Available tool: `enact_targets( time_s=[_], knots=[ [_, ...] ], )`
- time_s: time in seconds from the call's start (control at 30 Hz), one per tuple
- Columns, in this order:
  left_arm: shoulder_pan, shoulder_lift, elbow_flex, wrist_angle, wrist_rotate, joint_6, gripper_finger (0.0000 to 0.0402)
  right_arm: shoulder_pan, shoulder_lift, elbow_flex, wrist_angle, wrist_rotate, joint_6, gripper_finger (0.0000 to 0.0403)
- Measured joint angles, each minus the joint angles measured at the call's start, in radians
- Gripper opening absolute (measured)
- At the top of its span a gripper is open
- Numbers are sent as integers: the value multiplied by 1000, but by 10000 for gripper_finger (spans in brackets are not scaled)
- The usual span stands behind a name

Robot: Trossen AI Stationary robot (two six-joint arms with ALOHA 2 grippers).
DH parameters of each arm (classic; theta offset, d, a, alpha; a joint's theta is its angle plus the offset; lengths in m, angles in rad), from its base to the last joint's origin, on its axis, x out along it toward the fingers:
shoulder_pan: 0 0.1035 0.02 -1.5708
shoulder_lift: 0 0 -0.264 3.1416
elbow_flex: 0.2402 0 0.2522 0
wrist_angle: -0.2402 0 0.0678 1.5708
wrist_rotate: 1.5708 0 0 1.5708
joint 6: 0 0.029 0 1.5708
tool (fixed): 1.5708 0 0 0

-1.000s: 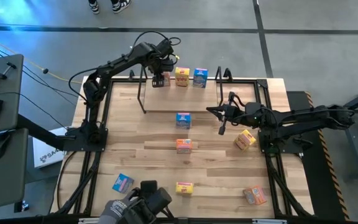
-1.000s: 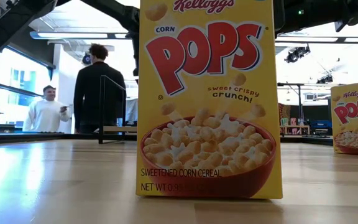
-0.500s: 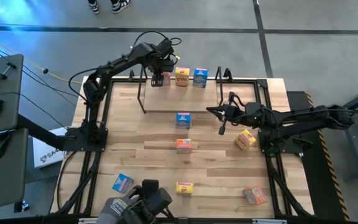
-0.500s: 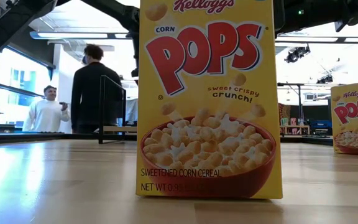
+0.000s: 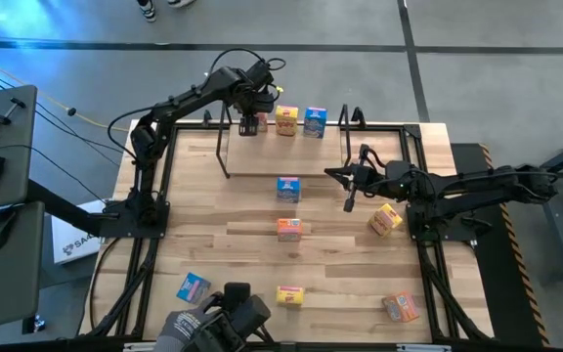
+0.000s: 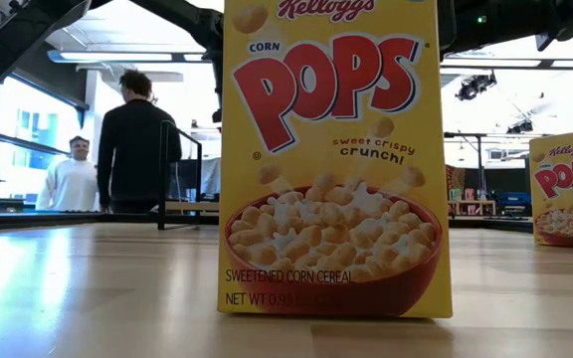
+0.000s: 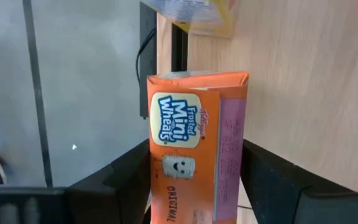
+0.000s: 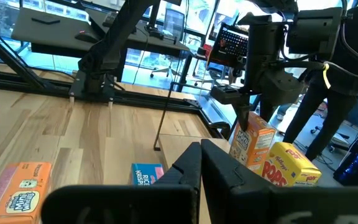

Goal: Stack cereal on shelf
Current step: Put the left orange cereal box on the shelf

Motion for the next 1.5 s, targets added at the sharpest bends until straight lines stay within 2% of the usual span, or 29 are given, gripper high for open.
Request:
enact_targets(
  time_s=[0.33, 0.63, 0.83, 1.23, 1.5],
  knots=[
    [17, 0, 0, -7, 63, 12, 209, 0, 0, 0, 0, 0, 0, 0],
    [29, 0, 0, -8, 93, 15, 148, 0, 0, 0, 0, 0, 0, 0],
    [30, -2, 0, -20, 110, 14, 132, 0, 0, 0, 0, 0, 0, 0],
    [44, -3, 0, -48, 209, -39, 134, 0, 0, 0, 0, 0, 0, 0],
    [43, -2, 0, -47, 202, -42, 189, 0, 0, 0, 0, 0, 0, 0]
  ],
)
